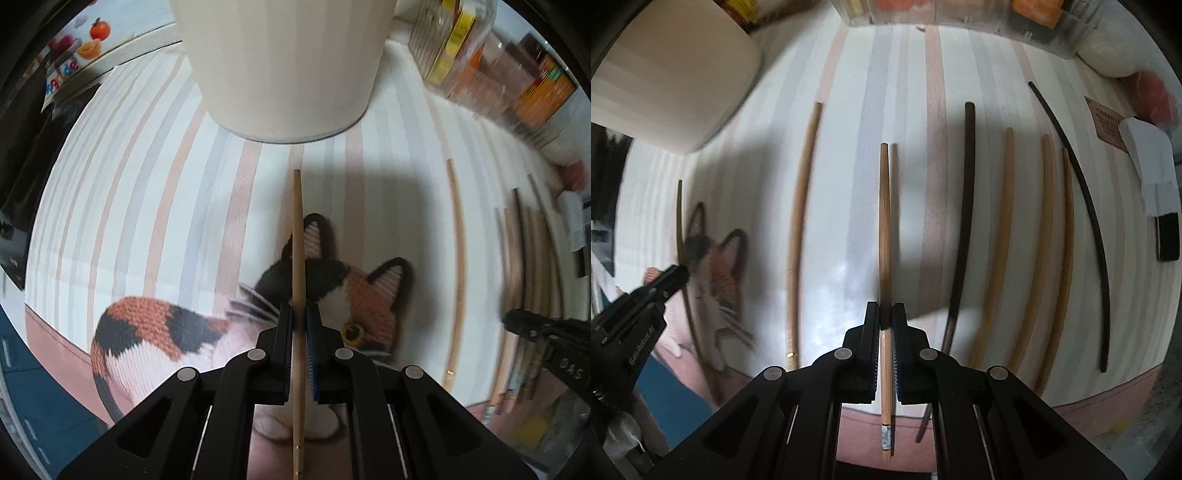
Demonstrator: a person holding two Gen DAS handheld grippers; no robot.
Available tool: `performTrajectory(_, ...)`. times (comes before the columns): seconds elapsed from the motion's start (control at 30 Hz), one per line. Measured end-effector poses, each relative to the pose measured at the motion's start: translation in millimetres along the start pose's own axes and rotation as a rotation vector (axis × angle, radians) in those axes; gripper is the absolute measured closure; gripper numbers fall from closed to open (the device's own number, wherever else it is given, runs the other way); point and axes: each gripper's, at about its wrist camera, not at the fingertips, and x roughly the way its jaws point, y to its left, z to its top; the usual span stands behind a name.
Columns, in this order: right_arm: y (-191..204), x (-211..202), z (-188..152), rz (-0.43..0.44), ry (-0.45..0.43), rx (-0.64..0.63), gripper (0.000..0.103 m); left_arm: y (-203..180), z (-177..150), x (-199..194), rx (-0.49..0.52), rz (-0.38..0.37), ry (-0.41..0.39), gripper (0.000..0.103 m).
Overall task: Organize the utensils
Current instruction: 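Lift both wooden chopsticks upright and lower them into the cream holder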
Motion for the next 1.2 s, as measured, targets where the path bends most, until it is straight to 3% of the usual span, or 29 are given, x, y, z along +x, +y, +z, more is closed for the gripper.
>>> performTrajectory(0.33,4.2,-54.9,-18.0,0.106,-0.170,0.002,0.097,7.9,-10.4,-61.3,-0.027,-0.058,-0.116,0.099)
performTrajectory(0.67,22.0,-156.3,-4.6,0.219,-0.425,-0.004,0.097,19.0,11.3,-162.3,-0.017,-0.116,-0.366,0.099)
performTrajectory(0.97,49.7,-266.7,36.9,0.323,-0.670,-0.043,0.097,14.5,50.9,-272.8,0.008,-0.207,-0.598,0.099)
performTrajectory(1.2,75.4,-310.3,91.4,0.339,-0.796,-0.038,0.097,20.6,102.8,-314.0,0.009,-0.177,-0.706,0.099)
